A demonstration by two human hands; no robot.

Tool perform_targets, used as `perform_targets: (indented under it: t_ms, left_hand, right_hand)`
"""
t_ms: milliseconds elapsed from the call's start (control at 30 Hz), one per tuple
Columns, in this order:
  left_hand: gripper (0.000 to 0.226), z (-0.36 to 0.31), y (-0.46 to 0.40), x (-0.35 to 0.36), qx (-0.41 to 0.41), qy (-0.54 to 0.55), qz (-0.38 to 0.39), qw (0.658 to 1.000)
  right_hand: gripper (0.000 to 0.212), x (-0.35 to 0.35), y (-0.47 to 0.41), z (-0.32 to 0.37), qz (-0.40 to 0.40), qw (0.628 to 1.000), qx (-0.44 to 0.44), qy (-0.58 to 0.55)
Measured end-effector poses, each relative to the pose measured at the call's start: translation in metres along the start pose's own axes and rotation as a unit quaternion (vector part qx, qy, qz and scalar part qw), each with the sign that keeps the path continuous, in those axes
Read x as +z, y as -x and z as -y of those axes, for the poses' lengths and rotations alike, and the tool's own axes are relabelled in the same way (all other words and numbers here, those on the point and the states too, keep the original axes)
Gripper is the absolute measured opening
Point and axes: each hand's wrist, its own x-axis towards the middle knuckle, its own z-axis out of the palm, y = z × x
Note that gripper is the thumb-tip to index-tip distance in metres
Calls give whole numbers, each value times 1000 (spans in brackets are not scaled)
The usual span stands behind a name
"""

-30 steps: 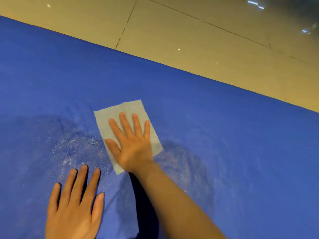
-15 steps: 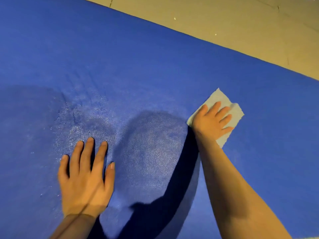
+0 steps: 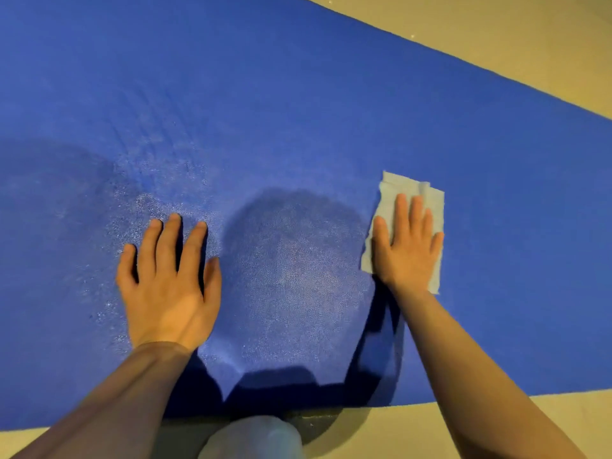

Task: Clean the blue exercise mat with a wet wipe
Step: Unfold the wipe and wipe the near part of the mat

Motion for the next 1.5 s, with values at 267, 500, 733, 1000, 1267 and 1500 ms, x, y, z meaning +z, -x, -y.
perform_targets:
  t_ms: [267,500,733,1000,1267,1500]
  left_hand:
    - [49,1,0,5,-5,12,-4,1000]
    - [48,5,-1,3,-1,15,9,1000]
    - [47,4,-1,3,-1,26,19,999]
    - [45,3,0,3,1,19,6,1000]
    - [48,3,-1,3,-5,26,14,1000]
    - [46,3,0,3,-6,28,3,1000]
  right_hand:
    - [60,21,36,49,-23,991,131,-18]
    - [59,50,123,131,-21,967,-252,11]
    - [66,18,112,-20,-6,982,-182,55]
    - [57,24,155,6,34,913,-400,74]
    - [36,35,137,30,6,708,-702,75]
    - [32,8,122,-105,1,684,-708,174]
